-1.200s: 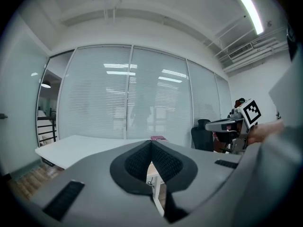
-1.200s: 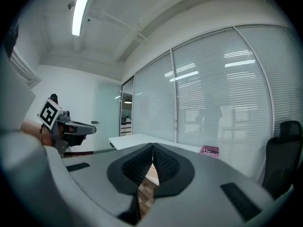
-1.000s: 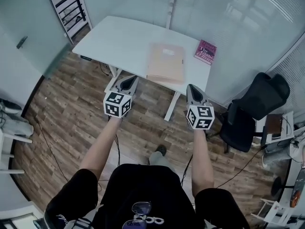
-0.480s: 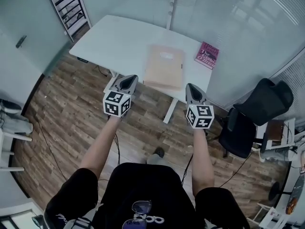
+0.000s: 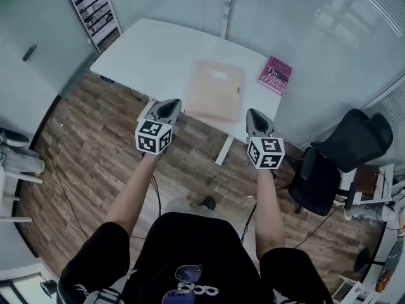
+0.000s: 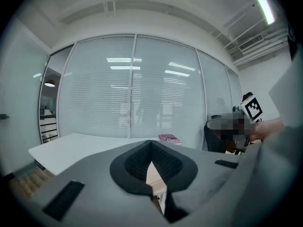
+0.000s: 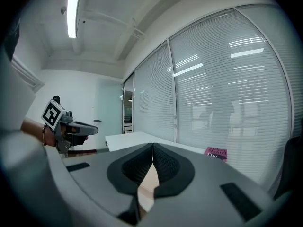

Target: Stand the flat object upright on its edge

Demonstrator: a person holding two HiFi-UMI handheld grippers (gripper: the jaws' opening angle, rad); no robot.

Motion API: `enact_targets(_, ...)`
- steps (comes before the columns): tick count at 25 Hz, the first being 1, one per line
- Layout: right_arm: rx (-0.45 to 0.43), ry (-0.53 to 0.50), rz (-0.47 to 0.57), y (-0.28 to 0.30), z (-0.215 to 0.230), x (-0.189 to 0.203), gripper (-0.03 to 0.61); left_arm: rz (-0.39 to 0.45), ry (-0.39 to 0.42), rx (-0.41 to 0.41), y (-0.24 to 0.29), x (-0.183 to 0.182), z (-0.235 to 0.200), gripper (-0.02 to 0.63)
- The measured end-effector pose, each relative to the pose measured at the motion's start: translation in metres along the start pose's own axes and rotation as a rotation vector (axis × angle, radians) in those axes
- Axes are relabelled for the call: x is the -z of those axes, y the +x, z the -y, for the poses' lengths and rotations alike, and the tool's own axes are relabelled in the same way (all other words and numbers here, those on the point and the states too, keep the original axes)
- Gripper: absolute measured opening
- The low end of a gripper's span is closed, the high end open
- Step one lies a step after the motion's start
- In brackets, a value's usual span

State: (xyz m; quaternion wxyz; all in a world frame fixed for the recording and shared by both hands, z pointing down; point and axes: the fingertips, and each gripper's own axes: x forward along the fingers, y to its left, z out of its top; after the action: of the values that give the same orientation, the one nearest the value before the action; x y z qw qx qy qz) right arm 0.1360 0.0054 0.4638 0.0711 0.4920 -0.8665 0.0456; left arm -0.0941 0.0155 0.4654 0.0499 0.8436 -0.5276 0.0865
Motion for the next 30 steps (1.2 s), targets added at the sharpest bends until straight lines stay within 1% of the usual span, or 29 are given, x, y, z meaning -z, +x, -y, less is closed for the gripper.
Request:
enact_targets(6,-0.012,0.009,-0.014,0.012,0.017,0.002,0.023,-0.012,-0.006,-0.009,0.016,0.001,0.002,0.021)
enact_targets(13,-0.03,0.008,-0.027,0.041,0.027,0.003,0.023,-0.025,-0.019,-0.026,0.037,0.006,-0.013,0.021)
enact_targets(19,-0.019,-0.004,-0.025,0.074,0.037,-0.003,0.023,-0.02,-0.056,-0.031,0.063,0.01,-0.041,0.021)
enact_targets(26,0.007,-0.006,-0.043,0.114,0.056,-0.008,0.023,-0.012,-0.061,-0.011,0.103,0.005,-0.068,0.021)
enact_targets(30,0.01,-0.011,-0.058,0.14,0.062,-0.006,0.023,-0.013,-0.083,-0.012,0.125,0.008,-0.087,0.021)
